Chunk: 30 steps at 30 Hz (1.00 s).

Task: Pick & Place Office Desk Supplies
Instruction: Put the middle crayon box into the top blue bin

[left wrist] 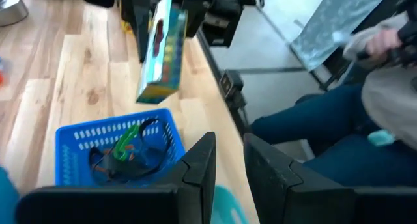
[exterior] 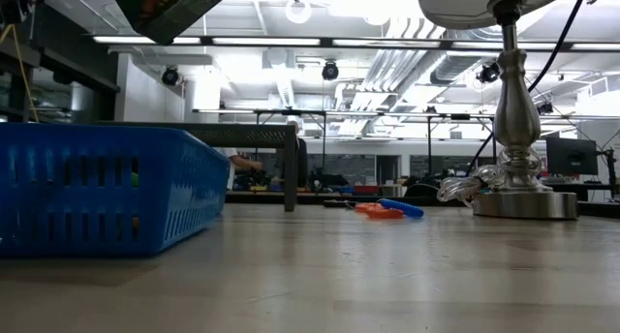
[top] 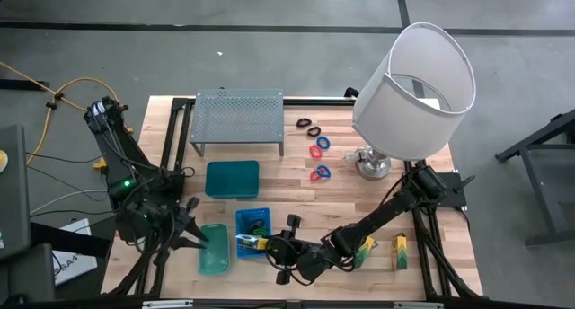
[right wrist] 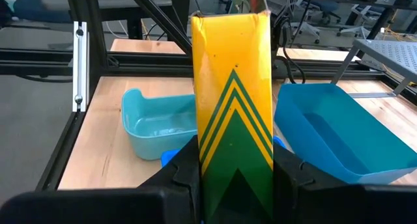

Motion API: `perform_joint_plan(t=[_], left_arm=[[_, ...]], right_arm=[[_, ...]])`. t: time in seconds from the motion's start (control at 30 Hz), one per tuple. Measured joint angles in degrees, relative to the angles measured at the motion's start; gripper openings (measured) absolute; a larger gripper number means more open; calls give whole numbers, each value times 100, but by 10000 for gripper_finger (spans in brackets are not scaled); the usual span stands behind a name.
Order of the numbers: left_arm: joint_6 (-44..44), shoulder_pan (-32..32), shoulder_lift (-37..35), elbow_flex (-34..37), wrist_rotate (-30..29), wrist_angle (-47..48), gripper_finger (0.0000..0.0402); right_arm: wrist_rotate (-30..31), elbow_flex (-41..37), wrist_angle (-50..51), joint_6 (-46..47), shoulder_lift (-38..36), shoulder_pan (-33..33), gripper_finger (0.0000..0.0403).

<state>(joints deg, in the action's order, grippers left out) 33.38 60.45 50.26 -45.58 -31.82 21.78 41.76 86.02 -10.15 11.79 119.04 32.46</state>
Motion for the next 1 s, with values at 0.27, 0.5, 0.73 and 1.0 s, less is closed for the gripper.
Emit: perform_joint_plan(t=[0.27,0.5,0.73,1.0], left_arm=[[0,-1,0,0,-1,-127,74],[-9,-109,59,0,-269,-53,74],[-43,-653,350,-2,-732,35,74],[-61,-1173,825,-2,-689,44,74]], right_arm=[[4,2,-227,-2,0,-46,98],[2,2,-348,-2,-2,-113,98],[25,2,-755,-24,-2,-209,98],[435,2,-1109,-243,-4,-295,98]])
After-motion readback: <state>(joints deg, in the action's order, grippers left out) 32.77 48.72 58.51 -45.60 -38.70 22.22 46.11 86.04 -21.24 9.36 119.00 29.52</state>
